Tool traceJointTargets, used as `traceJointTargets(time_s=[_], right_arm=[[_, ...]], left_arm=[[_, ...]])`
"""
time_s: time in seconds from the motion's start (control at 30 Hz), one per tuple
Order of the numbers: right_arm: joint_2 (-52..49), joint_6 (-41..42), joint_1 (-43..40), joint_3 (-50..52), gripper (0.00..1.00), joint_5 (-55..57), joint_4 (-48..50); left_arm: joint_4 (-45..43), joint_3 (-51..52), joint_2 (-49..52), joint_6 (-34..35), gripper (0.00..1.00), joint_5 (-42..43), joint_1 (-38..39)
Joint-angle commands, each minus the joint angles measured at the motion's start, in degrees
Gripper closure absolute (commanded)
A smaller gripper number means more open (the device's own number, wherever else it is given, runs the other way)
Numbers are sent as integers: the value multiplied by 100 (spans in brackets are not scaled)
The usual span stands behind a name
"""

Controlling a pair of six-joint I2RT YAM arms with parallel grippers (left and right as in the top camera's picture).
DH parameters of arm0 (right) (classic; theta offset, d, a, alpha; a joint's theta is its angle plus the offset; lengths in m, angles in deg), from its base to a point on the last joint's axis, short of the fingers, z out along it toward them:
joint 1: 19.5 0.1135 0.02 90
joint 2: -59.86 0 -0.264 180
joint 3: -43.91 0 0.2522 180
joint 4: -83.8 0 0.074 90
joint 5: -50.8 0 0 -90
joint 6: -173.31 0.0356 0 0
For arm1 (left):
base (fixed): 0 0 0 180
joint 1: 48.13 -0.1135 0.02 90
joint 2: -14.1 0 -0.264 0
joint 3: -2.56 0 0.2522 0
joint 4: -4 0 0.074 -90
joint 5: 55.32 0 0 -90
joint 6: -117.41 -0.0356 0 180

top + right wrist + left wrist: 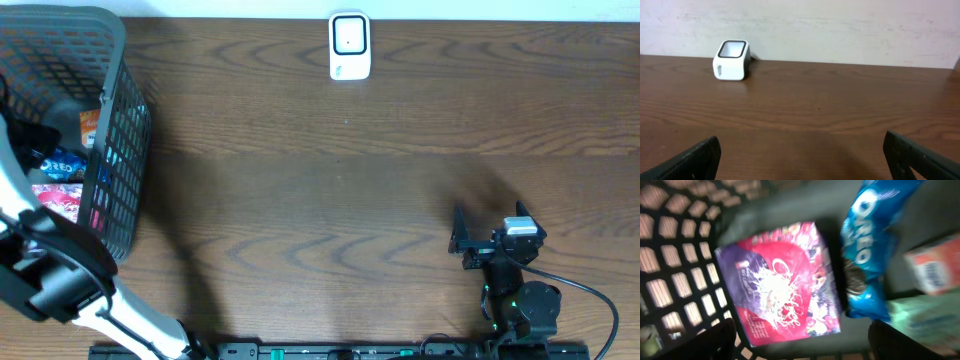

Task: Scan the item barcode
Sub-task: 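Reach the left gripper into the basket and grasp the purple-pink floral pack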

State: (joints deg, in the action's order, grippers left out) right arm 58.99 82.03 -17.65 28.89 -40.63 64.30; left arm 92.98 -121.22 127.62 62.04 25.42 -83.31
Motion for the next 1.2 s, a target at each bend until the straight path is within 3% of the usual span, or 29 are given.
traceJointTargets(time_s=[0.0,0.1,0.43,0.5,0.6,0.87,1.17], right_arm=[[22,37,-35,24,1,46,0],[22,37,-35,24,1,46,0],[22,37,-35,24,1,48,0],[22,37,-35,24,1,46,0],[22,37,-35,24,1,46,0],[22,37,-35,24,1,48,0],[22,37,-35,24,1,48,0]], left_arm=[[74,273,350,629,16,-109,22],[20,551,496,968,15,-308,24],[-1213,1836,544,741,17,-365,66],[-1360,2041,544,743,54,-367,66],[-1368,2085,544,743,92,-367,66],[-968,1659,11,745,93,-275,59],[-1215,1344,-2100,748,93,247,61]])
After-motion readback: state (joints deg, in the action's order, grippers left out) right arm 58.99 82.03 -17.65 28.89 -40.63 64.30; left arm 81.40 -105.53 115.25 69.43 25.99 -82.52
